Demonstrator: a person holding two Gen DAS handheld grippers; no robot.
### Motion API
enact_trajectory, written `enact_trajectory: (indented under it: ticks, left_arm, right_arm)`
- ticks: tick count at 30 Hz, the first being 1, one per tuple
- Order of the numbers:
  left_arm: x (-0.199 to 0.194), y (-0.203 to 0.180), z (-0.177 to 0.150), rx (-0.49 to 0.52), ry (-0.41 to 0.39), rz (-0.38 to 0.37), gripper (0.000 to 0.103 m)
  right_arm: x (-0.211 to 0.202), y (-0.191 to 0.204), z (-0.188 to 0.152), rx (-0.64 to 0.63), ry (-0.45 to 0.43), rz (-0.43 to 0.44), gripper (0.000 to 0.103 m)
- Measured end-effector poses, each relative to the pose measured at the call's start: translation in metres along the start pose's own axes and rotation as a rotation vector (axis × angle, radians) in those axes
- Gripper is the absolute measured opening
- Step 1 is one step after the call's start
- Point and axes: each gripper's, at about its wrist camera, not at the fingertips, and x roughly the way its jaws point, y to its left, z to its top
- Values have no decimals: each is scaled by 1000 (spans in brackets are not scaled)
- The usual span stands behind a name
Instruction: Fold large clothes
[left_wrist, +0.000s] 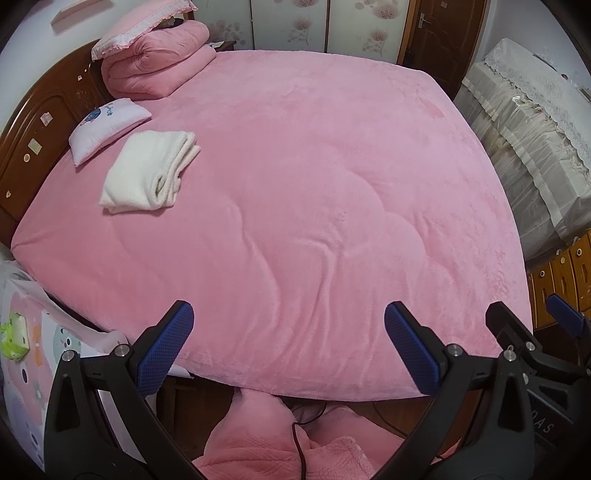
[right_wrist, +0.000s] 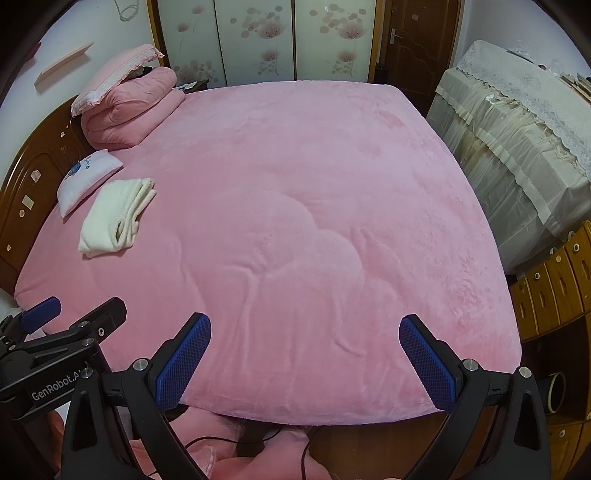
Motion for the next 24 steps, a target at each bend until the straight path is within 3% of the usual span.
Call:
enact_trajectory:
  ticks: [11, 24]
  left_arm:
    - [-5, -3, -3, 17, -11, 6, 102]
    - [-11, -6, -4, 32, -28, 16, 102]
  right_arm:
    - [1, -1, 0, 4, -4, -1, 103]
    - [-11, 19, -22, 39, -12, -11, 103]
